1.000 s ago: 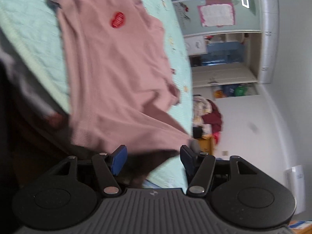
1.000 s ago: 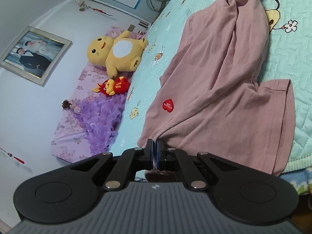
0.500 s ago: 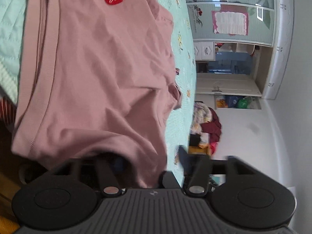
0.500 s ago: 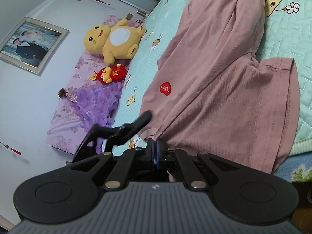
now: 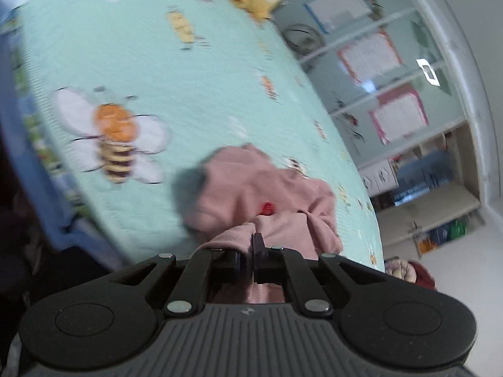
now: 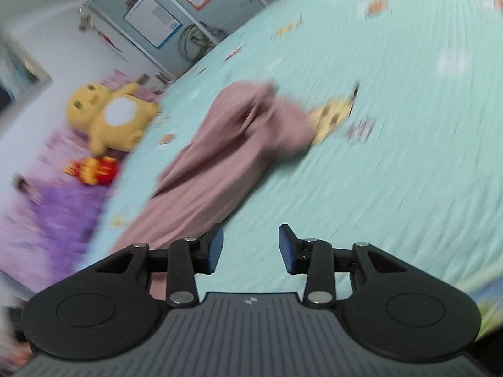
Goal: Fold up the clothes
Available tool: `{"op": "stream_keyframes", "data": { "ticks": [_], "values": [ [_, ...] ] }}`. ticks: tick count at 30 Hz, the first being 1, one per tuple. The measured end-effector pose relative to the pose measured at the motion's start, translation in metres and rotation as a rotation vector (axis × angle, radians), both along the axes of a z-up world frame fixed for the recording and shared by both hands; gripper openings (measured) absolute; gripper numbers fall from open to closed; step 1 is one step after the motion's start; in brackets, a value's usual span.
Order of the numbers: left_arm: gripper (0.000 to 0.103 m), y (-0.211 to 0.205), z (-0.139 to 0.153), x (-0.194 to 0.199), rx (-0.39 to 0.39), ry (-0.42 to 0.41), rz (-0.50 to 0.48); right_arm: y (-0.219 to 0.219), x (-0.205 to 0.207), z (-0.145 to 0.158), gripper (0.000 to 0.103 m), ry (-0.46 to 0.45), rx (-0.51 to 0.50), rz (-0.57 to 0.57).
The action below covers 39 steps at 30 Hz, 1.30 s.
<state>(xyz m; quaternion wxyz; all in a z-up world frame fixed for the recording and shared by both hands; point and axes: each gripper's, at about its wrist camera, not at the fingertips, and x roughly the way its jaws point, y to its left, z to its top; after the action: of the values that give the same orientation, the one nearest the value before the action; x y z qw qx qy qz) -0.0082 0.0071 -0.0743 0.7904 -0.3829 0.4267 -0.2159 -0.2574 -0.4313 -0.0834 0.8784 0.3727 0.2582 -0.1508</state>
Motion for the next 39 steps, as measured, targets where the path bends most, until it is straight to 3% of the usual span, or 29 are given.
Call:
{"op": "stream_keyframes", "data": {
  "ticks": [5,9,15,17,18,19,20,25,27,28,31,35,39],
  "values": [
    [0.004,-0.017,0.001,-0.009,0.05,-0.031,-0.044,0.035,0.045,0.006,0.049,0.092,-0.441,0.064],
    [0.004,-0.026,0.0,-0.007,0.067,-0.028,-0.058,0.046,0.095,-0.011,0.05,0.185,-0.779,0.109],
    [0.005,-0.021,-0.011,-0.008,0.07,0.014,-0.029,0.046,0.166,-0.047,0.048,0.339,-0.981,0.174],
    [0.005,-0.02,-0.015,-0.007,0.071,0.032,-0.02,0.046,0.183,-0.061,0.032,0.385,-1.046,0.223],
    [0.005,-0.018,-0.014,-0.006,0.066,0.033,-0.015,0.042,0.191,-0.066,0.002,0.423,-1.082,0.226],
    [0.005,-0.016,-0.012,-0.005,0.059,0.029,-0.011,0.03,0.194,-0.064,0.004,0.444,-1.077,0.195],
    [0.005,-0.014,-0.01,-0.004,0.052,0.018,-0.012,0.012,0.19,-0.052,0.003,0.415,-1.006,0.145],
    [0.006,-0.02,0.005,0.002,-0.01,-0.058,-0.059,-0.082,0.103,0.029,0.003,0.109,-0.506,-0.111],
    [0.006,-0.034,0.009,0.001,-0.021,-0.08,-0.102,-0.1,0.056,0.053,0.003,0.017,-0.413,-0.19],
    [0.006,-0.043,0.01,0.0,-0.026,-0.087,-0.131,-0.102,0.035,0.063,0.003,0.003,-0.427,-0.232],
    [0.006,-0.071,0.013,-0.005,-0.035,-0.103,-0.216,-0.108,-0.028,0.083,0.003,-0.017,-0.433,-0.374],
    [0.006,-0.1,0.002,-0.016,-0.027,-0.048,-0.322,-0.128,-0.105,0.076,0.003,-0.017,-0.251,-0.581],
    [0.006,-0.116,-0.015,-0.033,0.008,0.031,-0.419,-0.119,-0.122,0.033,0.004,0.14,-0.182,-0.505]
  ]
}}
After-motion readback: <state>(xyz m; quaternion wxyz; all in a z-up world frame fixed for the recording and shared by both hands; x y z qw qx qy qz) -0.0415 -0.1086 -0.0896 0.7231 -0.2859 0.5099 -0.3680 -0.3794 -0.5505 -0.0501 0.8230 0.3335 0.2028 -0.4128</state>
